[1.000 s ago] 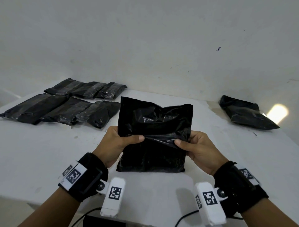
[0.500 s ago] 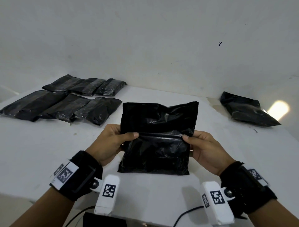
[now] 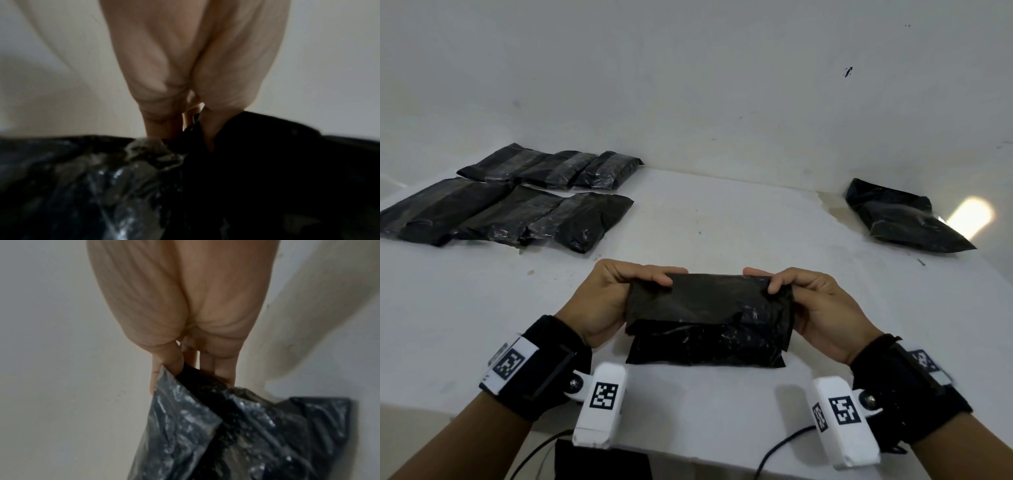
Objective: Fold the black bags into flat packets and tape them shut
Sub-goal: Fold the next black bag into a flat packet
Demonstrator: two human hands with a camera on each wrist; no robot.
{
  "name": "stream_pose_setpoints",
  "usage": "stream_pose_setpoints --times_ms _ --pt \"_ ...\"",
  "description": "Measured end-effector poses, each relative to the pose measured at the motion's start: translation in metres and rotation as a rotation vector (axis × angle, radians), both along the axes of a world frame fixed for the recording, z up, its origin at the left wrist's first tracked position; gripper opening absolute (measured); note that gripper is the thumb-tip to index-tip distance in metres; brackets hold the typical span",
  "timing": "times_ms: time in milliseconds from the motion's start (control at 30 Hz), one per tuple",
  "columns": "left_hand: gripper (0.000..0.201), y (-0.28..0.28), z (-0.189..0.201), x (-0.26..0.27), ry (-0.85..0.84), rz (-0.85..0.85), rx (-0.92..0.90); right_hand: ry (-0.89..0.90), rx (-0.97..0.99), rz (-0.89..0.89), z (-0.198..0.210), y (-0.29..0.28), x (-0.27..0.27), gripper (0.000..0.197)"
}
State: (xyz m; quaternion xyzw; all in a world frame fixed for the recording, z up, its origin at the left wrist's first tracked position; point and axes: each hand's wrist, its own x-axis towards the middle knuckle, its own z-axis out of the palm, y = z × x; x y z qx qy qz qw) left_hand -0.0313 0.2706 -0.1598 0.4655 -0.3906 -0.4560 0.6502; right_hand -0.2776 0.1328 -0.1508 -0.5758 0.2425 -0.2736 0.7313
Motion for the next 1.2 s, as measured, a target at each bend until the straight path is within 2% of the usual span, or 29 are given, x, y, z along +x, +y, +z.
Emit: stream_pose_setpoints --times_ms 133,267,467,633,700,800,1033,1100,1200 --pt "0.052 -0.001 -0.001 0.004 -0.029 -0.03 0.04 0.042 0.023 0.034 0.0 -0.006 -0.001 0.056" --pt "0.042 -0.001 -0.001 0.009 -0.066 -0.101 0.094 0.069 0.053 0.063 0.002 -0.007 -0.002 0.057" --pt "0.053 -0.002 0.0 0.029 -0.352 -0.236 0.262 0.116 0.061 0.065 -0.001 -0.007 -0.005 0.059" --pt "0.035 -0.002 0.006 0.033 -0.395 -0.324 0.27 0.272 -0.189 0.032 -0.004 -0.016 -0.011 0.052" --pt "0.038 -0.002 0.008 0.032 -0.501 -0.313 0.23 0.363 -0.29 0.022 0.0 -0.017 -0.013 0.048" --pt "0.041 -0.002 0.012 0.031 -0.655 -0.266 0.2 0.462 -0.276 0.043 0.004 -0.017 -0.016 0.043" --pt "0.062 0.004 0.017 0.034 -0.745 -0.284 0.282 0.551 -0.15 0.024 0.015 -0.012 -0.017 0.035" --pt "0.061 0.009 0.019 0.028 -0.724 -0.259 0.334 0.586 -0.144 -0.006 0.021 -0.008 -0.017 0.029" --pt "0.051 0.017 0.021 0.015 -0.59 -0.179 0.463 0.601 -0.145 -0.033 0.023 0.002 -0.016 0.013"
